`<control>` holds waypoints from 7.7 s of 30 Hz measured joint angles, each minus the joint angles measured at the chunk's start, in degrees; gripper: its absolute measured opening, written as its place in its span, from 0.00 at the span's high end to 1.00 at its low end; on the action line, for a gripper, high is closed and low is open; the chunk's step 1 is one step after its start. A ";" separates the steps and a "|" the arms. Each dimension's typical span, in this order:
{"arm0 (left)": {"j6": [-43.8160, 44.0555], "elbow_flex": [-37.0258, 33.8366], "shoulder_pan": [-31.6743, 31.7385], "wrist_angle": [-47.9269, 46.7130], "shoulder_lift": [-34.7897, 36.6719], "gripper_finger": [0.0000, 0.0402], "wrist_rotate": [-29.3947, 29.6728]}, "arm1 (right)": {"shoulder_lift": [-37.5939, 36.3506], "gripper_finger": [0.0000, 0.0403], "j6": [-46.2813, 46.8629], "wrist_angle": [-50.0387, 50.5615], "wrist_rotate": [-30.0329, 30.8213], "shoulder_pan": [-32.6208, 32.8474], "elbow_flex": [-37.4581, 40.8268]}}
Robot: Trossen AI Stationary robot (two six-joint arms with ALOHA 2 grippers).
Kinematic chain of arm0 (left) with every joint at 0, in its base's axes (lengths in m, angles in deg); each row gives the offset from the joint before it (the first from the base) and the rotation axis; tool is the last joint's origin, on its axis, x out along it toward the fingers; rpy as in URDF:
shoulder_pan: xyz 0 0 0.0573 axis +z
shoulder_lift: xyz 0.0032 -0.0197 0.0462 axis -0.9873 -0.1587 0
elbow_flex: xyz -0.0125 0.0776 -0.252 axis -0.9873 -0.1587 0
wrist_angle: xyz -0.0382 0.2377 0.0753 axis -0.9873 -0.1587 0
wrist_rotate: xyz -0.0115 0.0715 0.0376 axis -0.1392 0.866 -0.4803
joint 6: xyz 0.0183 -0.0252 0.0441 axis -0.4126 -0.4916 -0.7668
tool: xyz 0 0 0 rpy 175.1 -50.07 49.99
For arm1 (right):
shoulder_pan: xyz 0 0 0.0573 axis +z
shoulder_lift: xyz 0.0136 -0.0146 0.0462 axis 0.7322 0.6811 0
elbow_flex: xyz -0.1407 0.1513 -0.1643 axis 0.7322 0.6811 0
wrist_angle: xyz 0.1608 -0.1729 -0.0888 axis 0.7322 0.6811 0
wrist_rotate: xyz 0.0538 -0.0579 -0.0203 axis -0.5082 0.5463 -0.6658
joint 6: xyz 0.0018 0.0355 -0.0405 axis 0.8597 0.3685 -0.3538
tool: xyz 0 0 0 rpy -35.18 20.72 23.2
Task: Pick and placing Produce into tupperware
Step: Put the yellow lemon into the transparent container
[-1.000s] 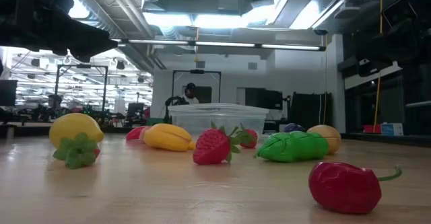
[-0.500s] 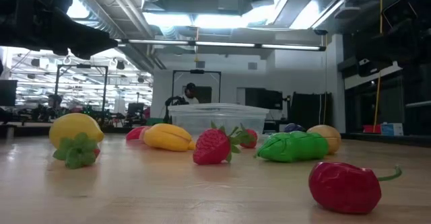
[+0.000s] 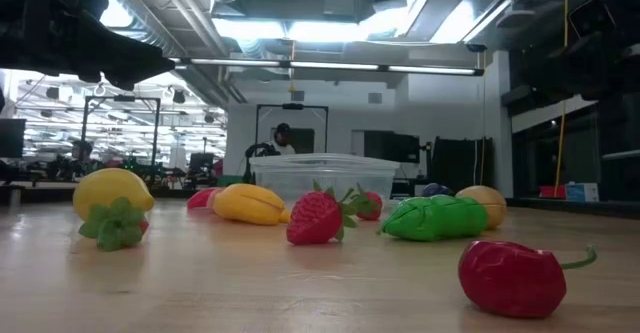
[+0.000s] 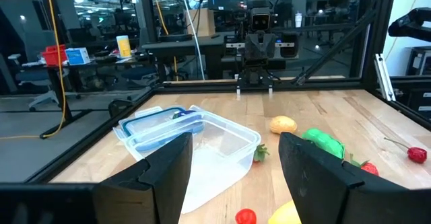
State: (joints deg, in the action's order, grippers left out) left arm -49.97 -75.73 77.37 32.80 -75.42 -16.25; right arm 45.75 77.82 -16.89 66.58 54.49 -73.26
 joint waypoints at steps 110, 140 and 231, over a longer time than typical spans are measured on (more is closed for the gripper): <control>10.65 50.31 -15.16 -40.14 -62.51 0.96 7.64 | 28.00 0.99 -1.77 5.95 0.04 2.71 -25.19; 12.28 50.29 -15.37 -39.07 -62.51 0.86 7.95 | 28.37 0.99 -4.28 8.81 -3.17 8.68 -23.81; 25.95 50.36 -24.11 -34.61 -86.22 0.41 -2.04 | 28.35 0.96 0.41 7.19 -2.99 8.35 -23.77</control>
State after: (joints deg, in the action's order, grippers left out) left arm -24.02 -25.38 53.25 -1.81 -161.64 -18.29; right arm 74.10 78.23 -9.70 63.58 62.84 -97.02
